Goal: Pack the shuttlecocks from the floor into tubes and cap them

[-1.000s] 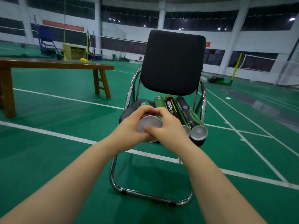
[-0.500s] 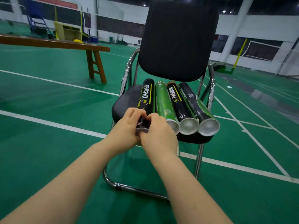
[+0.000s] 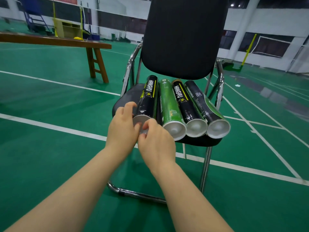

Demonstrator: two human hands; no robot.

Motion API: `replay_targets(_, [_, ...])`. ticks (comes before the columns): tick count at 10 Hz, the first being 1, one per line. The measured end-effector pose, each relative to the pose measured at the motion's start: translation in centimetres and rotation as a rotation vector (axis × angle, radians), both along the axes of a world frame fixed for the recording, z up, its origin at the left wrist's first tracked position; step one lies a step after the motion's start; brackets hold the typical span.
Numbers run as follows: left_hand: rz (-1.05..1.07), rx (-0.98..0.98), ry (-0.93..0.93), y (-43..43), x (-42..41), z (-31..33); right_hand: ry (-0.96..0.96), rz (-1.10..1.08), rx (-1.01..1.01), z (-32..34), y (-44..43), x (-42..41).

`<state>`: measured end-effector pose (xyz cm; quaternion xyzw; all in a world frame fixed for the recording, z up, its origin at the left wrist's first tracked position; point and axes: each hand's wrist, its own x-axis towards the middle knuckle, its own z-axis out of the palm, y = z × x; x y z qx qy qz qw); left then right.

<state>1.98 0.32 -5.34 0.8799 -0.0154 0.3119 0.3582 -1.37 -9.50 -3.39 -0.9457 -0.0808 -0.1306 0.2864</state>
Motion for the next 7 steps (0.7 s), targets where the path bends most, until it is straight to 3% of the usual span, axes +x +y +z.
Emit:
replay_targets(3, [-0.146, -0.142, 0.078, 0.0, -0.2, 0.8, 0.057, 0.113, 0.056, -1.0, 0.5, -0.4])
replay_targets(5, [-0.138, 0.006, 0.133, -0.5, -1.6, 2.3, 0.031, 0.126, 0.046, 0.4, 0.5, -1.5])
replay_targets(7, [-0.172, -0.008, 0.066, -1.0, -4.8, 5.5, -0.038, 0.088, 0.013, 3.3, -0.1, -3.8])
